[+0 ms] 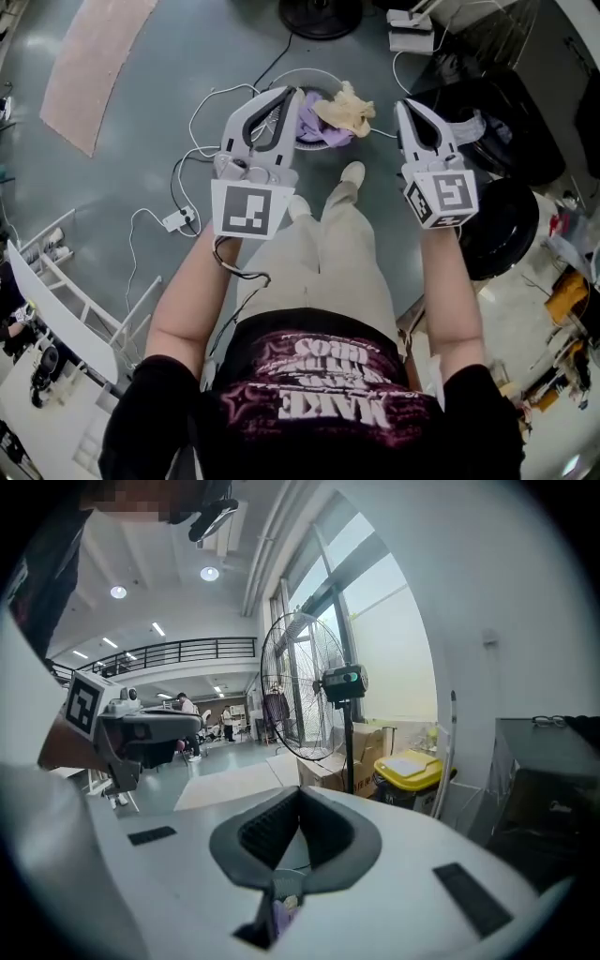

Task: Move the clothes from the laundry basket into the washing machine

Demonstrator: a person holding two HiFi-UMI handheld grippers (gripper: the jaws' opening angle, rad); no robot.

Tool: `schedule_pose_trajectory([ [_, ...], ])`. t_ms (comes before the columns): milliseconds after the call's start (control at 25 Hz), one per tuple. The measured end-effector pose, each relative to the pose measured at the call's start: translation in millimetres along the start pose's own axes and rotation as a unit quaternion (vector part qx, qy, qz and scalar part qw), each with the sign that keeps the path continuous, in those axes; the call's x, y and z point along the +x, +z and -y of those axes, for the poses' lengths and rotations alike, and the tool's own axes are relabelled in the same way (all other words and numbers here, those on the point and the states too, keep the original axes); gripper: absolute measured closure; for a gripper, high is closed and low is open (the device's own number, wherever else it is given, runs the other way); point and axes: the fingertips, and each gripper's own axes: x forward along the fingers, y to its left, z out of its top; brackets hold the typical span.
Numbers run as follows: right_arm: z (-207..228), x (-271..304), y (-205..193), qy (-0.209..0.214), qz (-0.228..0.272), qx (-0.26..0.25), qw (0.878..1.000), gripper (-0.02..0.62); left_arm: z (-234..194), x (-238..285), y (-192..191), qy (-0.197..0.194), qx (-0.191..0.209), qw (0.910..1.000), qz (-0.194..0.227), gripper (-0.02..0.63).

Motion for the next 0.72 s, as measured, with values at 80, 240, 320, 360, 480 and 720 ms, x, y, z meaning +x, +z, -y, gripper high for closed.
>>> schedule_pose_trajectory([
  [80, 6, 7, -9, 0.001, -0.002, 0.003, 1.000, 0.591, 4, 9, -7, -0.005, 0.005, 1.0000, -0.003, 0.601],
  [240, 19, 19, -28, -0.001, -0.008, 0.008, 1.000, 0.590, 9, 24, -23, -0.011, 0.008, 0.9999, -0.009, 0.601],
  [320, 22, 24, -37, 0.000, -0.012, 0.007, 1.000, 0.591, 10, 30, -31, -0.010, 0.009, 0.9999, -0.011, 0.601],
  [360, 23, 26, -42, 0.002, -0.015, 0.005, 1.000, 0.591, 9, 33, -34, -0.008, 0.008, 0.9999, -0.010, 0.601],
  [480, 23, 29, -59, 0.010, -0.026, 0.003, 1.000, 0.591, 8, 38, -46, -0.004, 0.002, 0.9998, -0.017, 0.601],
  [720, 32, 45, -98, 0.011, -0.040, 0.006, 0.999, 0.589, 8, 53, -84, -0.002, -0.010, 0.9996, -0.025, 0.601],
])
